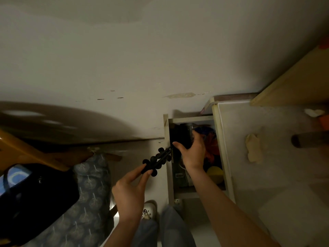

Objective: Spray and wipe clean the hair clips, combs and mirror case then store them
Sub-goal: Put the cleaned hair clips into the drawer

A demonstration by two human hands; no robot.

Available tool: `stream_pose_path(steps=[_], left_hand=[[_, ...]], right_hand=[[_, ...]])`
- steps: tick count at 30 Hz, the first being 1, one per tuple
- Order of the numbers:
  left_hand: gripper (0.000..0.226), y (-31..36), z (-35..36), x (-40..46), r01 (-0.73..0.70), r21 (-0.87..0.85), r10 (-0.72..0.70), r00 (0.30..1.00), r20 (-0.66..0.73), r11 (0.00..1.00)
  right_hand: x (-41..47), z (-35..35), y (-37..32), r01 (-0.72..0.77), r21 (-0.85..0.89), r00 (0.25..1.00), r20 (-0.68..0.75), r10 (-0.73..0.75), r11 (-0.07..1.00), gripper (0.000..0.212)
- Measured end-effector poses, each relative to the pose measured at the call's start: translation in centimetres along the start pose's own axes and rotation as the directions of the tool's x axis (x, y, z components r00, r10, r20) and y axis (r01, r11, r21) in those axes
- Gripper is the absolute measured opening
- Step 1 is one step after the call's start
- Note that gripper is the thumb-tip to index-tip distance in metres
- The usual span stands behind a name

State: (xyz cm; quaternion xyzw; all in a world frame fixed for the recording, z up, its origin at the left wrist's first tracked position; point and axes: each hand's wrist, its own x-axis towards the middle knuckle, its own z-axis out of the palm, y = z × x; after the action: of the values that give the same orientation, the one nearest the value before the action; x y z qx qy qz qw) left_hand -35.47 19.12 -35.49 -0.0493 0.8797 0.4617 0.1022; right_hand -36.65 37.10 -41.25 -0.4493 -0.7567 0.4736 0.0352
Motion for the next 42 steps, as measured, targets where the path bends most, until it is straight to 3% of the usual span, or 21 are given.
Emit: stream_pose_path(steps=[8, 11, 14, 19, 23, 27, 31, 34, 37, 42], left_hand=[[0.030, 0.8, 0.5, 0.1, -0.004, -0.028, 0.005, 1.000, 0.007, 1.000], [0.031, 1.7, 0.8, 0.0, 0.020, -0.080, -0.019, 1.000, 0.016, 0.997], [0.030, 2.7, 1.2, -0.3, 0.026, -0.110, -0.022, 0.999, 0.038, 0.994], [0.029, 4.3, 1.9, -1.2, 0.032, -0.151, -0.024, 0.998, 0.058, 0.988], [0.029, 5.0, 2.6, -2.0, 0.022, -0.162, -0.009, 0.997, 0.080, 0.987], [0.028, 4.9, 3.3, -3.0, 0.061, -0.209, -0.032, 0.990, 0.139, 0.976], [0.033, 4.6, 3.6, -4.0, 0.079, -0.199, -0.036, 0.977, 0.211, 0.977], [0.037, 4.2, 3.7, -4.3, 0.010, -0.120, 0.021, 0.967, 0.255, 0.993], [0.044, 3.2, 3.7, -4.1, -0.189, 0.061, 0.162, 0.939, 0.305, 0.980], [0.066, 0.7, 3.6, -3.7, -0.420, 0.463, 0.137, 0.837, 0.529, 0.780]], right_hand=[[-1.7, -2.1, 0.0, 0.032, 0.060, 0.999, -0.010, -0.032, 0.998, 0.069], [-3.5, -3.3, -0.2, 0.036, 0.170, 0.999, -0.019, -0.034, 0.985, 0.061], [-5.7, -4.1, -0.6, -0.013, 0.298, 0.999, 0.047, -0.001, 0.954, 0.053], [-8.0, -4.7, -1.2, -0.218, 0.498, 0.960, 0.263, 0.093, 0.839, 0.039], [-8.4, -5.1, -1.4, -0.231, 0.527, 0.946, 0.319, 0.062, 0.818, 0.016], [-8.6, -5.5, -1.4, -0.289, 0.588, 0.942, 0.315, 0.116, 0.755, 0.027], [-8.6, -5.9, -0.9, -0.260, 0.618, 0.956, 0.272, 0.108, 0.742, 0.022], [-8.5, -6.1, -0.3, -0.268, 0.601, 0.955, 0.271, 0.123, 0.753, 0.023], [-8.4, -6.4, 0.5, -0.244, 0.547, 0.962, 0.237, 0.131, 0.801, 0.019], [-8.3, -6.7, 2.2, -0.162, 0.380, 0.982, 0.155, 0.110, 0.911, 0.026]])
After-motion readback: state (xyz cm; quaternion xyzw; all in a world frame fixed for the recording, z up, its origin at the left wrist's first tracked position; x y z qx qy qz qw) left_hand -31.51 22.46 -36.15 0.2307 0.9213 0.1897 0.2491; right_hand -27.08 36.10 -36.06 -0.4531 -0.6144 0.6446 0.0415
